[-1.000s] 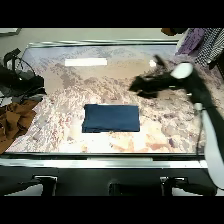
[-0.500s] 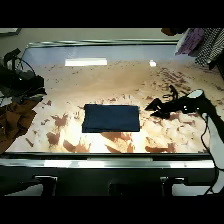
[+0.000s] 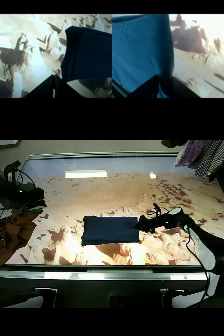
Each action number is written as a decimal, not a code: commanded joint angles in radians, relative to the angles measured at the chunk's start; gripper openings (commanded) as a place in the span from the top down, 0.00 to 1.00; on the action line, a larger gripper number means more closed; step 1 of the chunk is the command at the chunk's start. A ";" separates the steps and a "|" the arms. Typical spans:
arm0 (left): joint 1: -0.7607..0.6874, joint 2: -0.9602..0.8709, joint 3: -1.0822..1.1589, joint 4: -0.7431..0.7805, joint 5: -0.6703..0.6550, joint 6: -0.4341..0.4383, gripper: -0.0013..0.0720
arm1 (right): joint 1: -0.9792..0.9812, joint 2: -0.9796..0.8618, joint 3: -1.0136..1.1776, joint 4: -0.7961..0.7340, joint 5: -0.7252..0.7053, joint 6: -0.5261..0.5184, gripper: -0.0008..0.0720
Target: Fold the clothes and pants, and hang the long-sleeved shirts on hangers.
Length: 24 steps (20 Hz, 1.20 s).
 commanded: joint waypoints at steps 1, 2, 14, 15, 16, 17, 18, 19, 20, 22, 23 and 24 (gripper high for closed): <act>0.001 -0.002 0.000 0.001 0.000 0.000 0.96 | 0.010 -0.005 0.023 0.014 -0.012 0.039 0.93; 0.001 -0.002 0.000 0.001 0.000 0.000 0.96 | 0.010 -0.005 0.036 0.014 -0.012 0.054 0.96; 0.002 -0.008 0.000 0.049 0.000 0.001 0.96 | -0.185 -0.010 0.546 -0.250 -0.048 0.470 0.96; 0.002 -0.009 0.000 0.049 0.000 0.001 0.96 | -0.232 -0.010 0.578 -0.250 -0.050 0.491 0.96; 0.002 -0.010 0.000 0.051 0.000 0.001 0.96 | -0.280 -0.010 0.603 -0.250 -0.055 0.513 0.96; 0.002 -0.012 0.000 0.062 0.000 0.001 0.96 | -0.334 -0.010 0.629 -0.250 -0.061 0.544 0.96; 0.002 -0.013 0.000 0.084 0.000 0.002 0.96 | -0.386 -0.010 0.650 -0.250 -0.072 0.565 0.96; 0.002 -0.013 0.000 0.114 0.000 0.001 0.96 | -0.443 -0.010 0.669 -0.251 -0.081 0.584 0.96; 0.003 -0.013 0.000 0.144 0.000 0.001 0.96 | -0.497 -0.007 0.678 -0.250 -0.089 0.606 0.96; 0.003 -0.013 0.000 0.174 -0.001 0.002 0.96 | -0.609 0.004 0.678 -0.260 -0.081 0.650 0.96; 0.004 -0.013 0.000 0.173 -0.001 0.002 0.96 | -0.665 0.009 0.678 -0.277 -0.058 0.665 0.96; 0.003 -0.013 0.000 0.172 -0.001 0.001 0.96 | -0.713 0.015 0.678 -0.306 -0.030 0.689 0.96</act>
